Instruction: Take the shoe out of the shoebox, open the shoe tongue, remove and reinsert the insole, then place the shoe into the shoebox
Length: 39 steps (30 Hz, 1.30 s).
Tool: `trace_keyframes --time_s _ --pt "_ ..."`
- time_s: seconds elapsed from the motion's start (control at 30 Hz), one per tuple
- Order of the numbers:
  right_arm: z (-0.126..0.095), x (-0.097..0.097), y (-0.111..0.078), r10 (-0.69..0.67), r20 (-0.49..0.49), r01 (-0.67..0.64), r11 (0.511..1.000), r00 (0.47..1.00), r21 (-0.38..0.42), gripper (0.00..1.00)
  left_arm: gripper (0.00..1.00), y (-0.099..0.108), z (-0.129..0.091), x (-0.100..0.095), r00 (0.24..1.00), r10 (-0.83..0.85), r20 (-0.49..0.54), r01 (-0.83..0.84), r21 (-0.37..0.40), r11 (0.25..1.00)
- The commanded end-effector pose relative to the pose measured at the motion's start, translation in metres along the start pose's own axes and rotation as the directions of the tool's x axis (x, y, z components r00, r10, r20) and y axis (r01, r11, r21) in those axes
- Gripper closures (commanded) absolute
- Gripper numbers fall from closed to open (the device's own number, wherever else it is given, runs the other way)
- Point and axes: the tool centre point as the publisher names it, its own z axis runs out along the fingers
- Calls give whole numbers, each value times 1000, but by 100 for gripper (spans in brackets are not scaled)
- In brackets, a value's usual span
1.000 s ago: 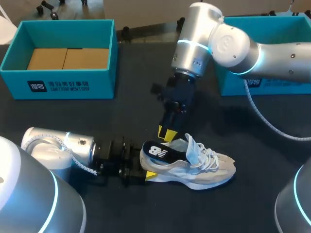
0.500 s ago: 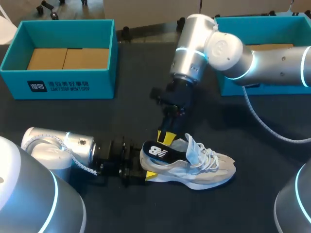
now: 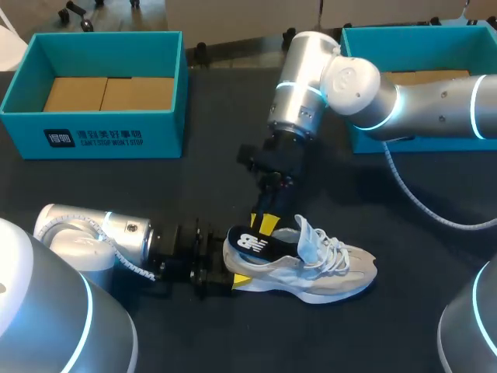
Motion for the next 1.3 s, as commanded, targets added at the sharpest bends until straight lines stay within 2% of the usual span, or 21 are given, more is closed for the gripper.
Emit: trace_keyframes --time_s 0.03,0.7,1.3 --pt "2 0 2 3 -1 -3 1000 1000 6 53 100 2 1 -3 1000 -1 0 1 -3 1000" --pt "-2 12 11 14 23 -15 999 1000 31 53 100 2 1 -3 1000 -1 0 1 -3 1000" --pt "12 9 14 16 26 -17 1000 1000 23 53 100 2 1 -3 1000 -1 0 1 -3 1000"
